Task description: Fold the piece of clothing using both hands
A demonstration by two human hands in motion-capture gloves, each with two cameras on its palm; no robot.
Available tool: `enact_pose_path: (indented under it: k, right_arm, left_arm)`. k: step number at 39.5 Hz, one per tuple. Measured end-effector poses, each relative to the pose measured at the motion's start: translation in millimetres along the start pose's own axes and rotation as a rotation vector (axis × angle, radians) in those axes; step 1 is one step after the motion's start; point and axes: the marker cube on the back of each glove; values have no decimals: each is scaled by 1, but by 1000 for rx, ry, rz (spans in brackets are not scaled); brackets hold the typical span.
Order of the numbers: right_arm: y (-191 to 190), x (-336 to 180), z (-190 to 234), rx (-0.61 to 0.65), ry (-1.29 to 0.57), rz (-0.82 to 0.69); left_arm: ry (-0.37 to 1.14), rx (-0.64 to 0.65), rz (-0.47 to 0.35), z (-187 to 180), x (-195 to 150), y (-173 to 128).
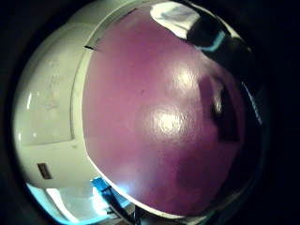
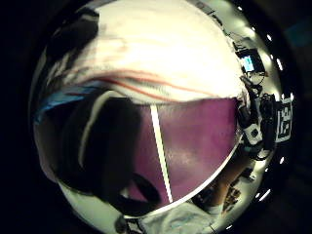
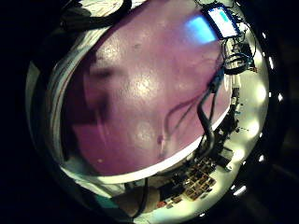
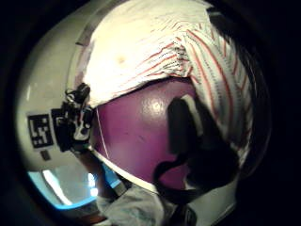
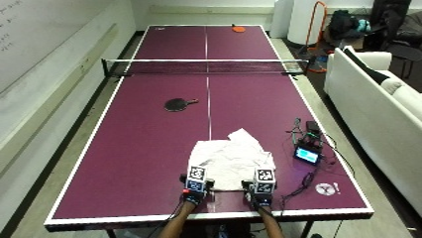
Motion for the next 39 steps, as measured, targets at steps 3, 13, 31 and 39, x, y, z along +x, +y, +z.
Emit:
enact_pose_path:
  k: [3, 13, 31, 39]
  right_arm:
    - [-10, 8, 1, 121, 76, -4]
    - [-21, 25, 7, 14, 104, -274]
    - [-103, -9, -118, 10, 158, -177]
    - [-163, -35, -112, -2, 292, -84]
  left_arm:
    - [-110, 246, -30, 17, -14, -35]
    - [-280, 426, 10, 16, -43, -20]
    - [-187, 112, -52, -93, -56, -44]
    - [-188, -82, -189, -99, -63, -67]
